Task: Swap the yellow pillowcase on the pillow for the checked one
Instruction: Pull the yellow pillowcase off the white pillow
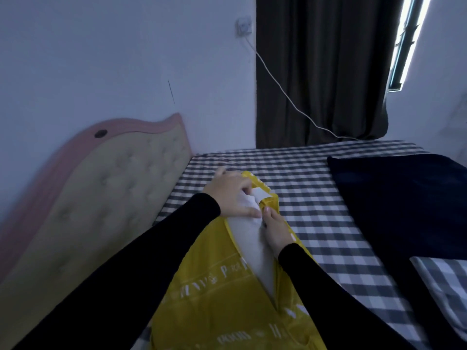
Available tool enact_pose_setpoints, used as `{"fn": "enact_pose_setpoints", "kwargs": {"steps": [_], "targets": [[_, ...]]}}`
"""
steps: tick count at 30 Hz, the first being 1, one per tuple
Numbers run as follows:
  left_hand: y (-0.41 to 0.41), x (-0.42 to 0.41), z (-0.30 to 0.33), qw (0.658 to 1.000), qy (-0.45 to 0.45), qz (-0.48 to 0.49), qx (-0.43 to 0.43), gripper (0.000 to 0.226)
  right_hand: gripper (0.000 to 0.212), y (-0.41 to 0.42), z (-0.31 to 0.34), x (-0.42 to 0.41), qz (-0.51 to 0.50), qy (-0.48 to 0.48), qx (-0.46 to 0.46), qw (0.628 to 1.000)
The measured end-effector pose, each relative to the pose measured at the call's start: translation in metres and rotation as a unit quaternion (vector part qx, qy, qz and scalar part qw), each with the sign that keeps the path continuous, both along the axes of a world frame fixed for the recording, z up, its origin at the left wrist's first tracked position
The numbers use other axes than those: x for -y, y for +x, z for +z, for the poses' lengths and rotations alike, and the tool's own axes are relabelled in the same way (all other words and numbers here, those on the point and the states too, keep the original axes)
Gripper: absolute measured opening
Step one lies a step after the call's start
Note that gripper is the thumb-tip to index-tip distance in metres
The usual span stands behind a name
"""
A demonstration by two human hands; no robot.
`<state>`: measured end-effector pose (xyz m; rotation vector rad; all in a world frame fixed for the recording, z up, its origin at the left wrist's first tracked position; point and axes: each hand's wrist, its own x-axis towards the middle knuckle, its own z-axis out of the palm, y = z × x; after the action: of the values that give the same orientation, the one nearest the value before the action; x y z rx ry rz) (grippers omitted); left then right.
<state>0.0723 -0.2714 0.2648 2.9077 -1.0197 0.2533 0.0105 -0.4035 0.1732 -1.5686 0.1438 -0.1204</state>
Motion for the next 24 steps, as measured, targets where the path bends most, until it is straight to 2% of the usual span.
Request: {"fn": "enact_pose_setpoints", "kwargs": {"steps": [3, 6, 10, 13, 14, 15, 17, 19, 22, 24], "targets": [[-0.003, 0.014, -0.017, 0.995, 0.053, -0.079, 0.023, 0.066, 0.034, -0.005, -0.001, 0.005, 0.06, 0.047, -0.009, 0.997], [0.0, 0.011, -0.021, 0.99, 0.103, -0.079, 0.051, 0.078, 0.036, -0.006, 0.002, 0.006, 0.043, 0.024, -0.022, 0.999], [0.007, -0.016, -0.019, 0.997, 0.075, -0.016, 0.03, 0.087, 0.05, -0.019, 0.001, 0.012, 0.055, -0.153, -0.039, 0.986], [0.015, -0.037, -0.016, 0.998, 0.043, 0.041, 0.026, 0.098, 0.058, -0.046, -0.02, 0.006, 0.028, -0.353, -0.098, 0.93], [0.018, -0.043, -0.016, 0.997, 0.04, 0.057, 0.027, 0.102, 0.056, -0.054, -0.023, 0.002, 0.003, -0.392, -0.099, 0.915], [0.018, -0.047, -0.015, 0.996, 0.045, 0.07, 0.03, 0.105, 0.05, -0.058, -0.024, -0.001, -0.018, -0.396, -0.077, 0.915], [0.014, -0.047, -0.012, 0.994, 0.065, 0.072, 0.048, 0.112, 0.038, -0.059, -0.023, -0.007, -0.035, -0.336, -0.008, 0.941], [0.004, -0.038, -0.011, 0.994, 0.083, 0.028, 0.072, 0.112, 0.033, -0.055, -0.019, -0.009, -0.044, -0.269, 0.037, 0.961], [-0.015, -0.024, -0.025, 0.989, 0.089, -0.099, 0.069, 0.083, 0.028, -0.049, -0.012, -0.012, -0.069, -0.18, 0.092, 0.977], [-0.021, -0.024, -0.039, 0.987, 0.094, -0.12, 0.059, 0.075, 0.028, -0.045, -0.006, -0.012, -0.076, -0.139, 0.101, 0.982]]}}
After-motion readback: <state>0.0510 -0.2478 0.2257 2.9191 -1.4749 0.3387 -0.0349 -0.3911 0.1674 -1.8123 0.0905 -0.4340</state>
